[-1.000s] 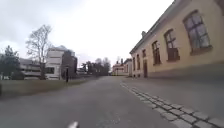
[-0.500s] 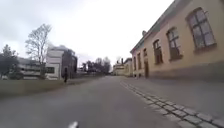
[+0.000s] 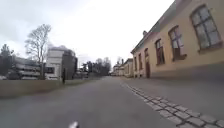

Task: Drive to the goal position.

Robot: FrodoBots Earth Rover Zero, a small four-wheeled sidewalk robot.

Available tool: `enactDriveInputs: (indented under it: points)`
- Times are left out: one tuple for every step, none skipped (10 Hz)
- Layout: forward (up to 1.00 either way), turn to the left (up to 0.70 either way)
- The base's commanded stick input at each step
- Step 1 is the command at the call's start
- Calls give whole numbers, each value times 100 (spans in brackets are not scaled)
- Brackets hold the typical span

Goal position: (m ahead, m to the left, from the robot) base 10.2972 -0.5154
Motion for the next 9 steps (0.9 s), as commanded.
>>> enactDriveInputs:
  points:
    - [70,0]
    - [70,0]
    - [70,0]
    - [70,0]
    - [70,0]
    - [70,0]
    - [70,0]
    - [70,0]
    - [70,0]
